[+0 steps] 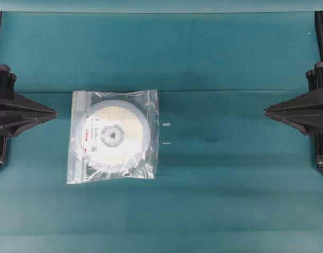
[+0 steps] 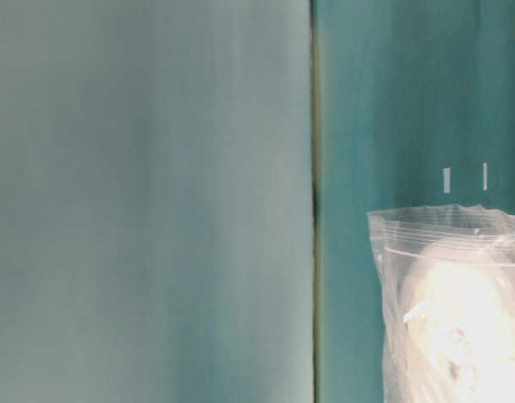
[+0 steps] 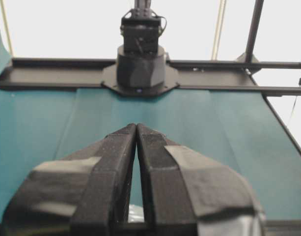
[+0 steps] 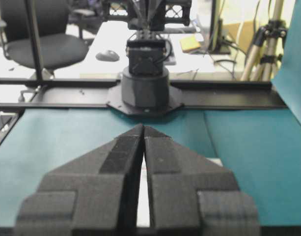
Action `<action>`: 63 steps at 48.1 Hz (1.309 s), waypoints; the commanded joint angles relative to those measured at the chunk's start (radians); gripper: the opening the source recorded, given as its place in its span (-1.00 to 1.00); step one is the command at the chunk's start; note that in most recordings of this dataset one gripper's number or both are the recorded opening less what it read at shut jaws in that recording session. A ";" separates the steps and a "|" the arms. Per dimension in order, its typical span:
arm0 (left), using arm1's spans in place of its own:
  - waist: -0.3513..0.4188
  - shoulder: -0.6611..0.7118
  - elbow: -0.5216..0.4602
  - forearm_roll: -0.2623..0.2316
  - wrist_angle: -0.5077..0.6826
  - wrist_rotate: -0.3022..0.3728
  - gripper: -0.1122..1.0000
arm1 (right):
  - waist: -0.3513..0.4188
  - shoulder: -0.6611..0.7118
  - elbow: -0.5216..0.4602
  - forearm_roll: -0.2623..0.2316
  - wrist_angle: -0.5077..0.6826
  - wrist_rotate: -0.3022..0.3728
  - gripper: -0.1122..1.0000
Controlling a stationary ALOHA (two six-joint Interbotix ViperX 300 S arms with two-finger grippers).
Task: Take out the reel from the clear zip bag.
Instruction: 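Move both grippers inward toward the bagged white reel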
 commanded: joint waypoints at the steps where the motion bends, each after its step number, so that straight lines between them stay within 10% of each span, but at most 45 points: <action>1: -0.008 0.041 -0.041 0.009 0.020 -0.069 -0.54 | -0.006 0.011 -0.006 0.005 -0.011 0.003 -0.65; 21: -0.002 0.138 -0.101 0.009 0.072 -0.365 -0.82 | -0.051 0.138 -0.043 0.046 -0.020 0.187 -0.78; 36: 0.035 0.155 -0.098 0.009 0.130 -0.736 -0.82 | -0.095 0.287 -0.077 0.078 -0.081 0.299 -0.78; 63: 0.097 0.230 0.041 0.009 0.206 -0.974 -0.82 | -0.112 0.669 -0.295 0.140 0.097 0.414 -0.78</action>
